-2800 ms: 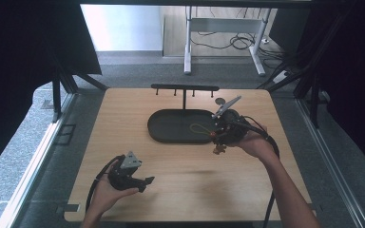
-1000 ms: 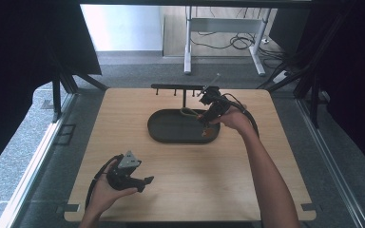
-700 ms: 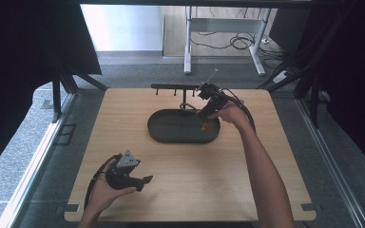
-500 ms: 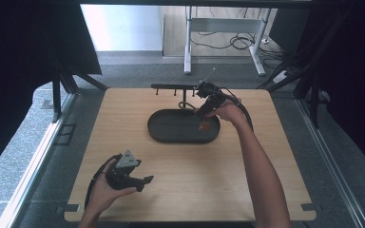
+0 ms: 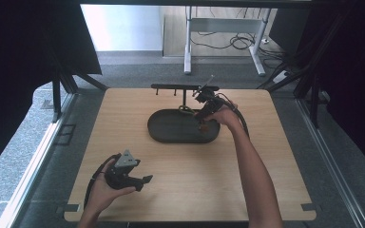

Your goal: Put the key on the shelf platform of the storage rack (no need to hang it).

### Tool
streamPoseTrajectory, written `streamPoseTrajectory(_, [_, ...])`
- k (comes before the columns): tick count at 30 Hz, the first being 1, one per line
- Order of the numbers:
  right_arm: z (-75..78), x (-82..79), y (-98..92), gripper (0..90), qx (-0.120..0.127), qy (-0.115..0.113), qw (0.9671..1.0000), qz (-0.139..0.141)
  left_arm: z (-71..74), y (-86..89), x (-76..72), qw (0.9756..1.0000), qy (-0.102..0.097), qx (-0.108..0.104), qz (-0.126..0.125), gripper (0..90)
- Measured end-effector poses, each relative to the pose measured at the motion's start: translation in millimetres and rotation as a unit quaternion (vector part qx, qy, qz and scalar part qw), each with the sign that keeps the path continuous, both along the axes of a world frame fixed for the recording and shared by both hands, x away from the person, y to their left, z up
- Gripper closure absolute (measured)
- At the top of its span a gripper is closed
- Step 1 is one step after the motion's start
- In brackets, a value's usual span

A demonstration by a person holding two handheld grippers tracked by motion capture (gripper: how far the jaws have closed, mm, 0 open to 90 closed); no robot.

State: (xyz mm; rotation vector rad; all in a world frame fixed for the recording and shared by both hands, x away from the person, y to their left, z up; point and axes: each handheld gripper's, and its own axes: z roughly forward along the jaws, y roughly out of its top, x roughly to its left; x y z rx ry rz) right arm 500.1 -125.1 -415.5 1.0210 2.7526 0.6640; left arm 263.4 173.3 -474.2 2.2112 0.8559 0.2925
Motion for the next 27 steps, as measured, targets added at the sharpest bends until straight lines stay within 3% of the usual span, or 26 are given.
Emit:
streamPoseTrajectory(11, [-20.5,3.2,-3.2,65.9,0.007,0.010,0.9999,-0.007,0.9,1.0,-1.1,1.0000,-0.002,0.001,0.002,25.7])
streamPoseTrajectory(17, [-22.8,1.8,-5.4,62.6,0.014,0.018,0.9997,-0.009,2.0,1.4,-2.2,1.0000,-0.005,-0.002,0.003,25.8])
streamPoseTrajectory(27, [-17.1,-2.3,-13.5,59.5,0.022,0.008,0.9996,-0.013,1.6,0.3,-2.5,1.0000,-0.004,0.000,0.002,25.8])
